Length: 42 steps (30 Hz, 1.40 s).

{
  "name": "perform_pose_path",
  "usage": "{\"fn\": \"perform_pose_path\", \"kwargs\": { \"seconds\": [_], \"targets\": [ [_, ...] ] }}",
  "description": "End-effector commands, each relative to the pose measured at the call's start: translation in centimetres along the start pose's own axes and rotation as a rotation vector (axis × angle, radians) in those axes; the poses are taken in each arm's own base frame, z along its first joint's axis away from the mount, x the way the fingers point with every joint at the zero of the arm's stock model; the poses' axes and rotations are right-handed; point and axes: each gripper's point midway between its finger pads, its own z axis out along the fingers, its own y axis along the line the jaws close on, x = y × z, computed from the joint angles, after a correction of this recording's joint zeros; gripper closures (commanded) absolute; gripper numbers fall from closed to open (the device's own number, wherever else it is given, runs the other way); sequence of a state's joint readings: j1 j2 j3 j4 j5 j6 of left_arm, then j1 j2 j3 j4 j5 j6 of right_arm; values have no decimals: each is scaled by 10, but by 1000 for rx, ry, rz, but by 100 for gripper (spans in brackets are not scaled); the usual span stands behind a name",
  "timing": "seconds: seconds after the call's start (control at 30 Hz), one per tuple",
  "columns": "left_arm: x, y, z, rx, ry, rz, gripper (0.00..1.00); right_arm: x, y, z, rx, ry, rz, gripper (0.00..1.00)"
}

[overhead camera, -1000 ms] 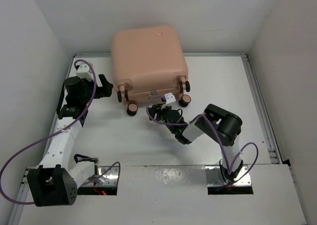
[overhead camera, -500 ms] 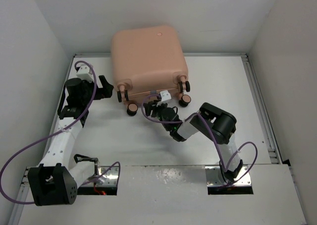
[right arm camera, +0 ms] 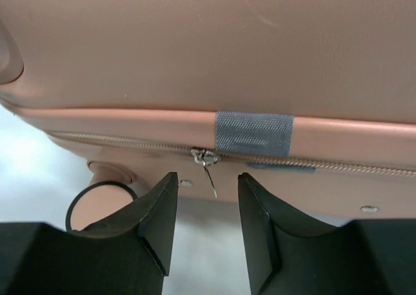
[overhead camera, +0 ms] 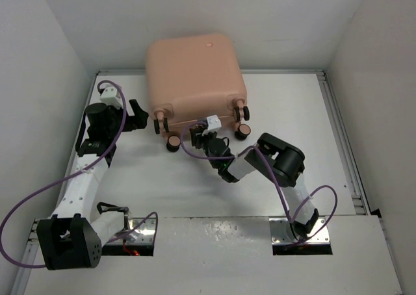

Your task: Pack the luggage

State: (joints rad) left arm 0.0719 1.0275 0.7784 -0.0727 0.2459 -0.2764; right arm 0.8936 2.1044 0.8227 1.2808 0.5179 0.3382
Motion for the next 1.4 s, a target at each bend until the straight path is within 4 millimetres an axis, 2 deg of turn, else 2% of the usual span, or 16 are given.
{"fn": "perform_pose_path", "kwargs": {
  "seconds": [0.0, 0.07, 0.1, 0.23, 0.3, 0.47, 0.5, 0.57, 0.6, 0.63, 0.67, 0.8, 1.0, 1.17, 1.27, 1.37],
  "targets": [
    [-5, 2, 1, -7, -28, -20, 5, -61, 13, 10, -9, -221, 99, 61],
    [-2, 3, 3, -9, -19, -23, 5, -63, 14, 11, 0, -226, 94, 70],
    [-2, 3, 3, -9, -19, -23, 5, -63, 10, 13, 19, -229, 89, 83],
    [-1, -3, 2, 25, -12, -13, 5, -67, 7, 15, 30, -239, 80, 100],
    [2, -4, -3, 46, 3, 21, 5, -68, 4, 13, 32, -238, 63, 100],
    [1, -27, -27, 176, 14, 166, 5, -71, -1, 2, 22, -240, 55, 100],
    [6, -35, -33, 207, 36, 211, 5, -70, -3, -1, 21, -236, 54, 100],
    [2, -51, -45, 258, 18, 260, 3, -72, -4, -5, 19, -233, 52, 100],
    [3, -53, -47, 254, 21, 266, 0, -71, -4, -6, 17, -228, 47, 100],
    [15, -62, -49, 270, 63, 269, 0, -69, -6, -7, 18, -223, 43, 100],
    [13, -60, -49, 233, 70, 268, 0, -71, -6, -7, 16, -227, 45, 100],
    [28, -54, -39, 190, 136, 204, 0, -70, -4, -5, 9, -224, 42, 100],
    [5, -67, -22, 133, 121, 163, 0, -70, -2, -4, 2, -223, 35, 100],
    [-15, -89, -23, 125, 133, 154, 0, -70, -2, -7, -5, -219, 32, 100],
    [-19, -88, -15, 75, 168, 104, 0, -70, -3, -8, -3, -213, 31, 100],
    [0, -91, -3, 44, 258, 58, 0, -71, -5, -8, 1, -214, 27, 100]
  ]
}}
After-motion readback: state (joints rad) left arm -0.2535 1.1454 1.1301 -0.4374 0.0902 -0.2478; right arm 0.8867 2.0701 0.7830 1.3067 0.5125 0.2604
